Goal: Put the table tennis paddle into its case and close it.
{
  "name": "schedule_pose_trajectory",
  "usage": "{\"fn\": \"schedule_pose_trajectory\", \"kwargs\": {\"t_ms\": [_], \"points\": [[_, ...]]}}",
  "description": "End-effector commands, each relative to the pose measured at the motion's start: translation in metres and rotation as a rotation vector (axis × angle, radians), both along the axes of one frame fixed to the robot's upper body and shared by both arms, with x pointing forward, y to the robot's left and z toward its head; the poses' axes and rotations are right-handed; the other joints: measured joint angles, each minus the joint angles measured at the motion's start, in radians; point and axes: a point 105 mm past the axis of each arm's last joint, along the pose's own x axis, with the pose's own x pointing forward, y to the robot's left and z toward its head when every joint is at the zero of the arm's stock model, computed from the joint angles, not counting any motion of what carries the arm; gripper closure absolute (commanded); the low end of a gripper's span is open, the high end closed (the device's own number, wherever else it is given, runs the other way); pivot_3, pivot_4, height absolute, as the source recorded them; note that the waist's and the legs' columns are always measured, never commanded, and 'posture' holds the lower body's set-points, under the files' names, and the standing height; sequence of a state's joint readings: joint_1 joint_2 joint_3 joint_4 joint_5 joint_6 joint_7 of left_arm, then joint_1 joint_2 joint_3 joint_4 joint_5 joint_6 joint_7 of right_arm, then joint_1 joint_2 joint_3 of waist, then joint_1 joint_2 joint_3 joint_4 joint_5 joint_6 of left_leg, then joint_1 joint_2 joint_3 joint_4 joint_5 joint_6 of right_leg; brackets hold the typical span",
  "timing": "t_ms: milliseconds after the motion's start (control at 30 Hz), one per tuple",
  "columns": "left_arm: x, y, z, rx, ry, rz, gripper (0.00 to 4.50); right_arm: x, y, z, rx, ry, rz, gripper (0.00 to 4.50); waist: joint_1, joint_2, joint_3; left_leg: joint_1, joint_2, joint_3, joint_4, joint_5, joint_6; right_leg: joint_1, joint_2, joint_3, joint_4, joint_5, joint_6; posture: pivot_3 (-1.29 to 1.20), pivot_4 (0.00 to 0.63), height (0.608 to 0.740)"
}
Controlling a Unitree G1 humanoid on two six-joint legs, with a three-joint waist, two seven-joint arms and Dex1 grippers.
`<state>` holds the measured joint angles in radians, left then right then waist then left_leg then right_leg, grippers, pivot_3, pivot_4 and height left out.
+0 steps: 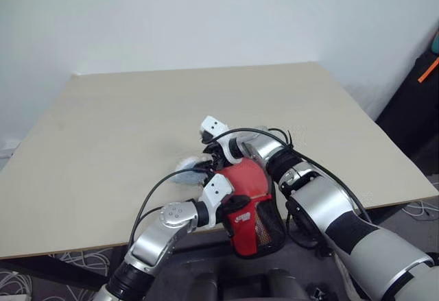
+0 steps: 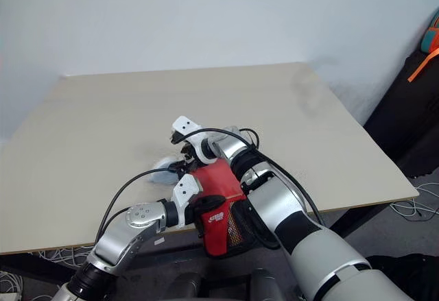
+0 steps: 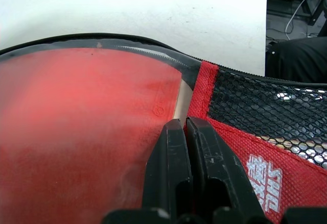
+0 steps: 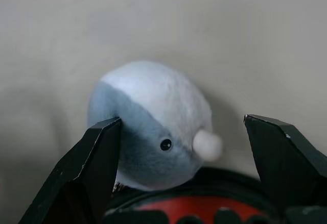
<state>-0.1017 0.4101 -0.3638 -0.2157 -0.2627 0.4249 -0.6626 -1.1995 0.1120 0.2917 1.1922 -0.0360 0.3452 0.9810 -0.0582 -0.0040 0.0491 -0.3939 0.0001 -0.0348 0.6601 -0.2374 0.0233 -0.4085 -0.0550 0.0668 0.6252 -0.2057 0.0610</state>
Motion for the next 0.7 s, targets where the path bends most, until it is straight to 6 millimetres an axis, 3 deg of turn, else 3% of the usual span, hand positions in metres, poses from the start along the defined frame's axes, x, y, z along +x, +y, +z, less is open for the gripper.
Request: {"fn": "schedule_pose_trajectory", "kwargs": {"t_ms": [33,367,467,700], "points": [[-0.001,-0.001,-0.002,0.009,0.007,-0.009,4.43,-0.002,0.001,0.008,0.002,-0.043,0.062,0.43,0.000,0.000,0.000,0.000,0.000,0.000,0.000,0.000,0.000,0.000,0.000,0.000,0.000,0.000,0.000,0.00,0.000,0.740],[0.000,-0.002,-0.004,0.012,0.012,-0.014,4.43,-0.001,-0.003,0.008,0.000,-0.051,0.068,0.43,0.001,0.002,-0.001,0.000,0.000,0.000,0.000,0.000,0.000,0.000,0.000,0.000,0.000,0.000,0.000,0.00,0.000,0.740],[-0.001,-0.002,-0.005,0.015,0.015,-0.017,4.50,-0.003,-0.003,0.007,0.004,-0.042,0.080,1.03,0.001,0.003,-0.002,0.000,0.000,0.000,0.000,0.000,0.000,0.000,0.000,0.000,0.000,0.000,0.000,0.00,0.000,0.740],[-0.002,-0.001,-0.009,0.020,0.042,-0.012,4.50,-0.011,-0.007,0.006,0.024,0.002,0.143,3.46,0.001,0.004,-0.002,0.000,0.000,0.000,0.000,0.000,0.000,0.001,0.000,0.000,0.000,0.000,0.000,0.00,0.000,0.740]]}}
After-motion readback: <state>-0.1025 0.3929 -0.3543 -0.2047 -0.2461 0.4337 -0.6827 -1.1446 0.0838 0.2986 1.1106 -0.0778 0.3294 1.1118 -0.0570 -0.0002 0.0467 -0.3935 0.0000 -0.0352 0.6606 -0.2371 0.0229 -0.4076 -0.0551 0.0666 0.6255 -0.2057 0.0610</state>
